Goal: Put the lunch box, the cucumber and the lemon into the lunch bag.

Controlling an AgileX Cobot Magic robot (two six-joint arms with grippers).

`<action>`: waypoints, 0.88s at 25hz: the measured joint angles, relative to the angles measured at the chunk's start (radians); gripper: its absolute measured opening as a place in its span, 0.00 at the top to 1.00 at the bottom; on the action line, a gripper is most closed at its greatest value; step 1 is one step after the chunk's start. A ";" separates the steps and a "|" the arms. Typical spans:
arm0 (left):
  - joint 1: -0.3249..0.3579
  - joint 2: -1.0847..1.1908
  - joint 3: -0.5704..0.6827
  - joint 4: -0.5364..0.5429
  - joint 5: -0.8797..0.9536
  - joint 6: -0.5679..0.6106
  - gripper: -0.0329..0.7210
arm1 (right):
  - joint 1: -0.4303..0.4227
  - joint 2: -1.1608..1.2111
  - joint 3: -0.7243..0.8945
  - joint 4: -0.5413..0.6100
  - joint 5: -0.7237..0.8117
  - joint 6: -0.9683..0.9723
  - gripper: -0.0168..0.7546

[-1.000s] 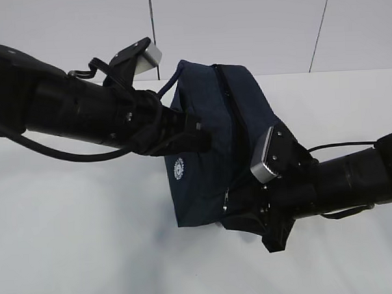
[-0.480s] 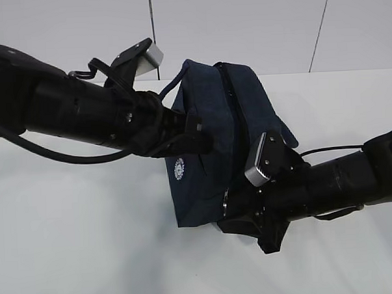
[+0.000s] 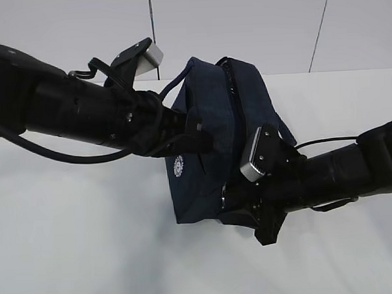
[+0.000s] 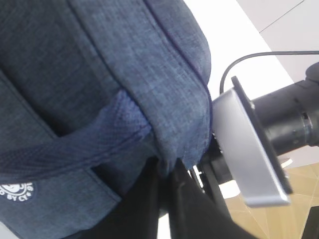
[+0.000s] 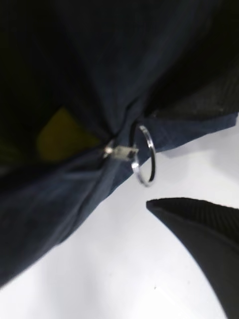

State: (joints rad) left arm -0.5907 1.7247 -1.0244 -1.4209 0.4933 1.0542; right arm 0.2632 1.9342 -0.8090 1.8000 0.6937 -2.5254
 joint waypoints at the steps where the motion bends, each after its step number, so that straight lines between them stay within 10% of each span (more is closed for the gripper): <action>1: 0.000 0.000 0.000 0.000 0.000 0.000 0.96 | 0.000 0.000 0.000 0.000 -0.016 0.002 0.49; 22: 0.000 0.000 0.000 0.000 0.011 0.000 0.96 | 0.000 0.000 -0.005 0.002 0.107 0.090 0.57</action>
State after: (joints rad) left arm -0.5907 1.7247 -1.0244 -1.4209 0.5040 1.0542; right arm 0.2632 1.9342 -0.8135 1.8021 0.8012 -2.4351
